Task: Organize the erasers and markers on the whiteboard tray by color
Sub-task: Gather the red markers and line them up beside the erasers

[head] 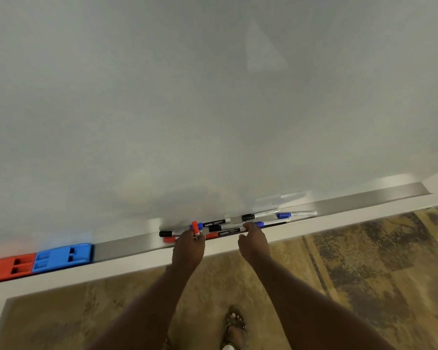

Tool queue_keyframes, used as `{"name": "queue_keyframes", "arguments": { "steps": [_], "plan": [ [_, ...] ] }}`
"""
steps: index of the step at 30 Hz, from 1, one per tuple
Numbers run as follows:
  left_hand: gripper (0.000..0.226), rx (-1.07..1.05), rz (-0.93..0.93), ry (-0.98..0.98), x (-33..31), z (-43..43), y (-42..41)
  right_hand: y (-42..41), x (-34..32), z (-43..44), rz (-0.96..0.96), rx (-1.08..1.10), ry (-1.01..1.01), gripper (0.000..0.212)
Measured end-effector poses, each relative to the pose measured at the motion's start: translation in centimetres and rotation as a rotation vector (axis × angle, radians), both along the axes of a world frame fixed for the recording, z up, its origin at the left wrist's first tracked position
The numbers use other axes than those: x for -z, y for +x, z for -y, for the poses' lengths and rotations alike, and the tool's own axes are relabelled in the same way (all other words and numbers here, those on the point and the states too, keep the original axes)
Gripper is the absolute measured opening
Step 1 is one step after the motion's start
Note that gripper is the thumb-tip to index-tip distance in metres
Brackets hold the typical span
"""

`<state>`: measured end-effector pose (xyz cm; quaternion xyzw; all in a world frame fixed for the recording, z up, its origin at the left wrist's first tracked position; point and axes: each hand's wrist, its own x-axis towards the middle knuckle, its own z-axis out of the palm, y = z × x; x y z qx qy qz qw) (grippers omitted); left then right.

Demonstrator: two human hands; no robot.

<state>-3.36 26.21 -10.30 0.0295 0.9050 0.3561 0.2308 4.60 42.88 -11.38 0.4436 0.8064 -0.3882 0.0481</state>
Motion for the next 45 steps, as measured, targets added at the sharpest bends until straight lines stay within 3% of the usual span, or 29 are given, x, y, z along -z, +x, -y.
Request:
{"name": "queue_keyframes", "arguments": {
  "steps": [16,24,31,36,45],
  "plan": [
    [0.039,-0.003,0.104,0.055,-0.2,-1.7,0.3,-0.7,0.1,-0.1,-0.115,0.012,-0.131,0.022],
    [0.016,-0.225,0.013,0.366,-2.2,-1.0,0.7,0.1,-0.9,-0.7,-0.315,0.413,-0.51,0.021],
    [0.008,-0.407,-0.093,0.546,-5.4,-0.9,0.0,-0.1,-2.3,-0.2,-0.418,0.476,-0.717,0.019],
    [0.004,-0.441,-0.066,0.651,-6.7,-0.3,0.3,-1.2,-4.3,0.9,-0.476,0.426,-0.87,0.018],
    [0.006,-0.456,0.012,0.75,-8.8,1.1,1.7,-2.2,-6.0,4.1,-0.416,0.094,-0.986,0.015]
  ]
}}
